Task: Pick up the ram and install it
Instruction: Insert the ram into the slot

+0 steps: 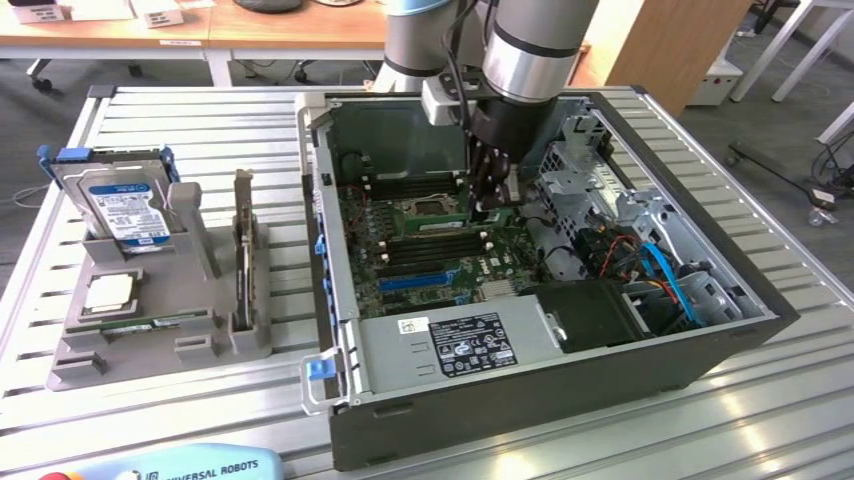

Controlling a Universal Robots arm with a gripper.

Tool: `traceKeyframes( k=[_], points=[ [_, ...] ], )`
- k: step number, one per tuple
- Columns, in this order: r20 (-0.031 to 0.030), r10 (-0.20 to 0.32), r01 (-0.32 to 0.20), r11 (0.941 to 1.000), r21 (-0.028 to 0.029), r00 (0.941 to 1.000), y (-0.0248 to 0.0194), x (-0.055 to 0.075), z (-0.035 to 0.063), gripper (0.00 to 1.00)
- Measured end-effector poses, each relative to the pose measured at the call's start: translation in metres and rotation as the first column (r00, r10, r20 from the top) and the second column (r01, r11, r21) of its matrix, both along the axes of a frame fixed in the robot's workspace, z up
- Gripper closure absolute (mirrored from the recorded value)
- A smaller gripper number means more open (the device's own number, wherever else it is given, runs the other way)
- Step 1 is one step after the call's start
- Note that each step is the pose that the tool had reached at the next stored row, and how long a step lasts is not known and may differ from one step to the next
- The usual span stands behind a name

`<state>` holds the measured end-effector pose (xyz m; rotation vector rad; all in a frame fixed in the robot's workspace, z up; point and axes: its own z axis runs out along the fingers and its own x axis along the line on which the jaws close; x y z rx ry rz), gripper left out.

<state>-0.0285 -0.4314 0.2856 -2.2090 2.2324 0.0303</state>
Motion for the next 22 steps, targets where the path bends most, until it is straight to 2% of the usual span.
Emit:
traceKeyframes(
  k=[5, 10, 16, 22],
  points=[
    [0.0, 0.0, 0.0, 1.0, 0.0, 1.0, 0.0, 0.0, -0.0064, 0.88],
    [0.0, 0.0, 0.0, 1.0, 0.0, 1.0, 0.0002, 0.0, -0.0069, 0.88],
    [0.0, 0.0, 0.0, 1.0, 0.0001, 1.0, 0.0066, 0.0, -0.0078, 0.88],
    [0.0, 0.0, 0.0, 1.0, 0.0001, 1.0, 0.0111, 0.0, -0.0086, 0.88]
  ],
)
